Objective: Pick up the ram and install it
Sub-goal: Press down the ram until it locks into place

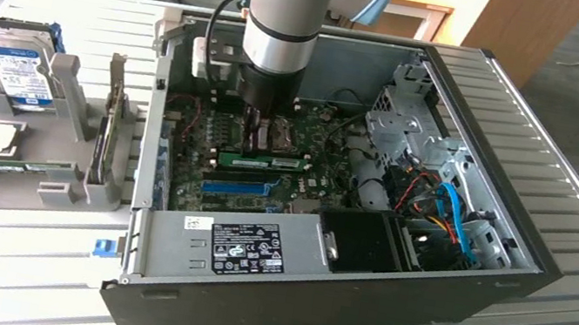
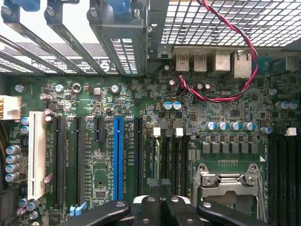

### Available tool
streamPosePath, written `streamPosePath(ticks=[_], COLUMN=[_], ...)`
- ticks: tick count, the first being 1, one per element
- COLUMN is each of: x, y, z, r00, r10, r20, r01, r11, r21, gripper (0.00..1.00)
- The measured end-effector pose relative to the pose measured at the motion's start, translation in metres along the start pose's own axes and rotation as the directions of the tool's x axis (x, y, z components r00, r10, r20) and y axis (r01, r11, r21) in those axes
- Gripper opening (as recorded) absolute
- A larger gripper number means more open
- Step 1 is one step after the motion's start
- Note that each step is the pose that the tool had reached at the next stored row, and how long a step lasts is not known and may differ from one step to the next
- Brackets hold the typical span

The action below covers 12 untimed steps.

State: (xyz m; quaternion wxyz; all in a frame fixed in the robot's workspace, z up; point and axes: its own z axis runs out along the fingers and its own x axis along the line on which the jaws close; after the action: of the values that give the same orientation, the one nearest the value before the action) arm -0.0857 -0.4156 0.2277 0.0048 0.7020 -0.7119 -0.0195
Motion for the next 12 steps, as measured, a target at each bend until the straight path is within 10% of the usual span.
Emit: streamPosePath(ticks=[12], x=[0.0], y=[0.0], z=[0.0004], r00=[1.0], r10=[0.0], r20=[-0.0001], r01=[0.0], r11=[1.0], r21=[-0.0001], gripper=[0.11])
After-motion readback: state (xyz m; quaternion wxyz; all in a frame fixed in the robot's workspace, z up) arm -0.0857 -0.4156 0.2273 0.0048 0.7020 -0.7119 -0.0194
